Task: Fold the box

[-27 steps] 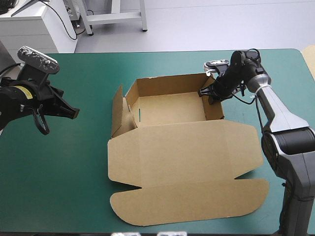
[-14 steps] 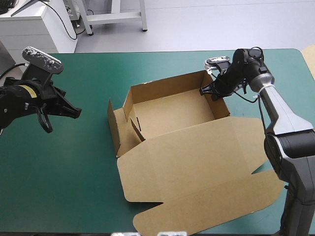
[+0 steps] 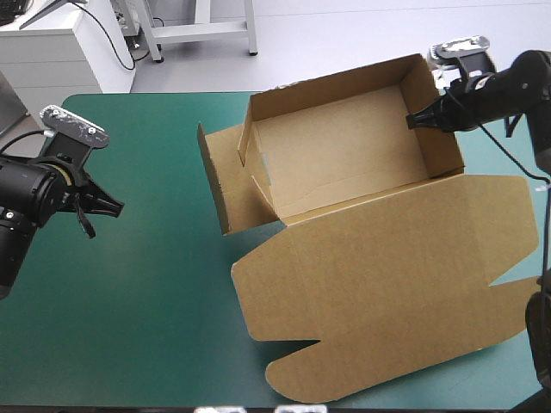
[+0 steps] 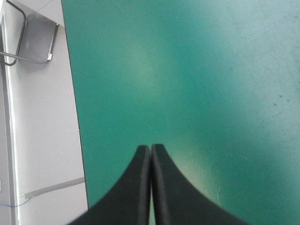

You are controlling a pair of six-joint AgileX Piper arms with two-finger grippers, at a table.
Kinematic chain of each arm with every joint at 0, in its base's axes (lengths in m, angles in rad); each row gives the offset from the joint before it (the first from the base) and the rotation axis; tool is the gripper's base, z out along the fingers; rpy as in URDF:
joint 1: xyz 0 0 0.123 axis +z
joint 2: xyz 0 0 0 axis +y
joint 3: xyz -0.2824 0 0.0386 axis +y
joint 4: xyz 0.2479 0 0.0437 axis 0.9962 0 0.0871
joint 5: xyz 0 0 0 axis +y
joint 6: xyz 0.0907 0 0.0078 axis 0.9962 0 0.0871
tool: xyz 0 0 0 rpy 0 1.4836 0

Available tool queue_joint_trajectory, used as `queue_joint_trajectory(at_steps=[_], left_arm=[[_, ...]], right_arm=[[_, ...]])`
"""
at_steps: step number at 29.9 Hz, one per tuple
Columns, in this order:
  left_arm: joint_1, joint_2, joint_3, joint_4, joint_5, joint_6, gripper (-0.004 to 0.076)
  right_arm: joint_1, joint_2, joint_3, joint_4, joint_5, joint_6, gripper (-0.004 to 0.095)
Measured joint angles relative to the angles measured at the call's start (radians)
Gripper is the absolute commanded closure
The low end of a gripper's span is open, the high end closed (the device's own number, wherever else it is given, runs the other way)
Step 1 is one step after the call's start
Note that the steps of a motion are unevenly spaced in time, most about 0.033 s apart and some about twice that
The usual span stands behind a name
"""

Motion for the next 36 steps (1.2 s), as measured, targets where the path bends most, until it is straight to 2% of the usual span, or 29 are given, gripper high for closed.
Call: queue_joint_trajectory(at_steps=[4, 6, 12, 16, 19, 27, 30, 36], left_arm=[[0.12, 0.001, 0.066, -0.101, -0.121, -0.018, 0.0706], [0.191, 0.006, 0.103, -0.204, -0.18, 0.024, 0.0706], [0.418, 0.065, 0.199, -0.678, -0.261, 0.307, 0.0706], [0.501, 0.14, 0.251, -1.005, -0.245, 0.549, 0.0706], [0.507, 0.204, 0.28, -1.174, -0.21, 0.695, 0.0706], [0.494, 0.333, 0.367, -1.602, -0.148, 0.886, 0.0709], [0.453, 0.358, 0.372, -1.669, -0.121, 0.947, 0.0709], [0.329, 0.364, 0.372, -1.728, -0.086, 0.976, 0.0709]], right_arm=[[-0.041, -0.079, 0.001, 0.013, 0.0, -0.025, 0.0929], [-0.058, -0.109, 0.008, 0.019, 0.0, -0.03, 0.0929], [-0.079, -0.165, 0.058, 0.064, 0.0, -0.052, 0.0929], [-0.079, -0.17, 0.094, 0.091, 0.0, -0.065, 0.0929], [-0.079, -0.17, 0.118, 0.099, 0.0, -0.067, 0.0929], [-0.08, -0.17, 0.139, 0.14, 0.0, -0.078, 0.0929], [-0.08, -0.17, 0.139, 0.147, 0.0, -0.079, 0.0929], [-0.08, -0.17, 0.139, 0.148, 0.0, -0.079, 0.0929]])
